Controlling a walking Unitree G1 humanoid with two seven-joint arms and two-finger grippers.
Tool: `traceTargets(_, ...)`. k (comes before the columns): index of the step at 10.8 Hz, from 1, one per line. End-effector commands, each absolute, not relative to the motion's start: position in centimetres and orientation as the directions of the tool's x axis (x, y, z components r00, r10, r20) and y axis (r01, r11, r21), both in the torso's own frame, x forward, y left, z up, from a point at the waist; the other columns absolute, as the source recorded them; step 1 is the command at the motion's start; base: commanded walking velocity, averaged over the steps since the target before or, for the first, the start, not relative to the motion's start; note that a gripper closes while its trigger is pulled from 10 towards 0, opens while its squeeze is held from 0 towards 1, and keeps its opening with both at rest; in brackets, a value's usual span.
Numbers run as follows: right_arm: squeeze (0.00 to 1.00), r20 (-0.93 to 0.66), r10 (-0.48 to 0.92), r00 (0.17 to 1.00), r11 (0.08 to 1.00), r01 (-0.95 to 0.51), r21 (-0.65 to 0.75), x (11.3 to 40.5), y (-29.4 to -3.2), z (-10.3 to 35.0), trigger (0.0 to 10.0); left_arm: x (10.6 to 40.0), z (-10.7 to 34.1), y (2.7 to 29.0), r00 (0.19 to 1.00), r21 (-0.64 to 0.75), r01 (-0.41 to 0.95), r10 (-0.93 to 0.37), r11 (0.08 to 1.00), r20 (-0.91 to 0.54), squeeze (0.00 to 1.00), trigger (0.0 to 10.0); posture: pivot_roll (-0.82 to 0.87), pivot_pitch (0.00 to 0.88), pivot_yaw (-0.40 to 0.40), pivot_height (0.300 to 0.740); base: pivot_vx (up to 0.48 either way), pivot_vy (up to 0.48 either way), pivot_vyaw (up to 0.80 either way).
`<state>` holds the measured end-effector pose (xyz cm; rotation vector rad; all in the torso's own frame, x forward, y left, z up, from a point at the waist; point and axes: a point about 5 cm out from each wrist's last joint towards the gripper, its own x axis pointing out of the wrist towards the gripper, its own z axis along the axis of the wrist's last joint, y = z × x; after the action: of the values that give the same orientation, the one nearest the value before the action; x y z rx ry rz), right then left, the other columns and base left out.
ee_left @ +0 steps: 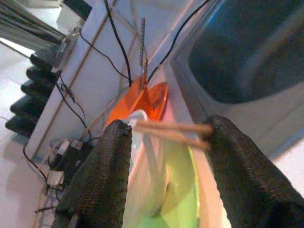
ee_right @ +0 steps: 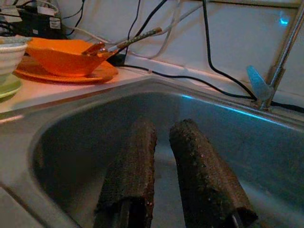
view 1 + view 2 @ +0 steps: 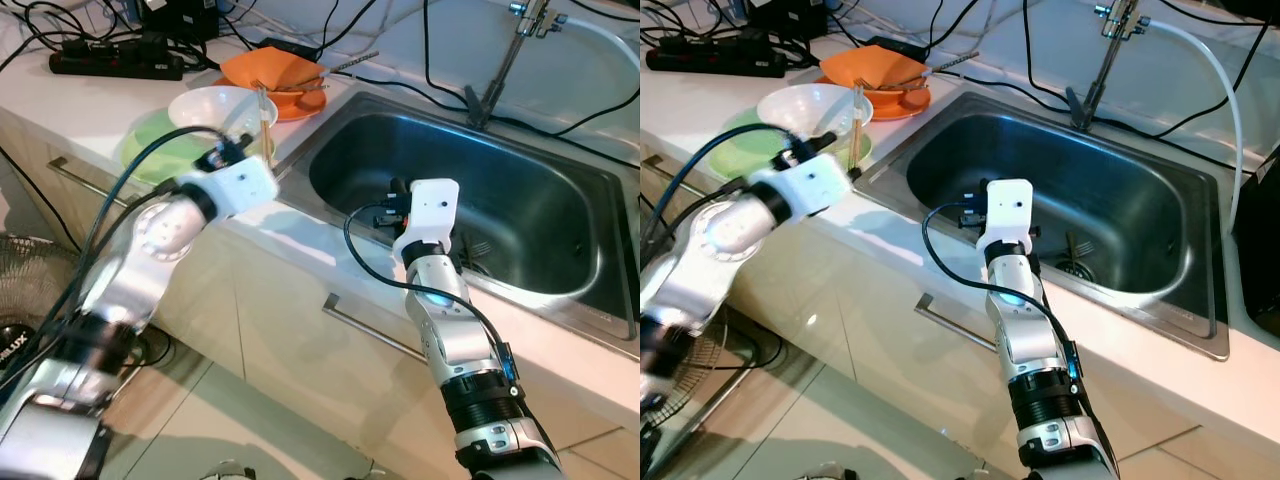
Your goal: Kitchen organization
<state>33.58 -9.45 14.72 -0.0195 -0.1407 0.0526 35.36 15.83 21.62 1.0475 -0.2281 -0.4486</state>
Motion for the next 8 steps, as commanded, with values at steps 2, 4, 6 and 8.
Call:
traceTargets(2,0.0,0.133,0.033,0.991,0.999,-0.03,-0.025,33.6,-9.9,14.5,10.0,35.9,21.7,14.7,0.877,0.887,0.241,-0.479,0.393,-0.026,0.0,10.0,-0.05,0.0,-0.075,0.74,0.0,0.0,0.0)
traceTargets(4,0.0,0.134,0.031,0.991,0.999,-0.027,-0.026,33.6,-10.0,14.5,10.0,36.5,21.3,14.3,0.881,0.894,0.246,-0.472,0.376,-0.044,0.0,10.0,-0.05,0.0,-0.073,0.74,0.0,0.0,0.0)
traceTargets(6,0.0,0.133,0.032,0.991,0.999,-0.029,-0.028,33.6,-10.0,14.5,10.0,36.9,21.1,14.2,0.885,0.891,0.252,-0.461,0.376,-0.056,0.0,4.4,-0.05,0.0,-0.073,0.74,0.0,0.0,0.0)
traceTargets(8,0.0,0.132,0.03,0.991,0.999,-0.027,-0.028,33.6,-9.9,14.5,10.0,37.1,20.7,14.3,0.888,0.889,0.258,-0.456,0.377,-0.065,0.0,0.0,-0.05,0.0,-0.074,0.74,0.0,0.0,0.0)
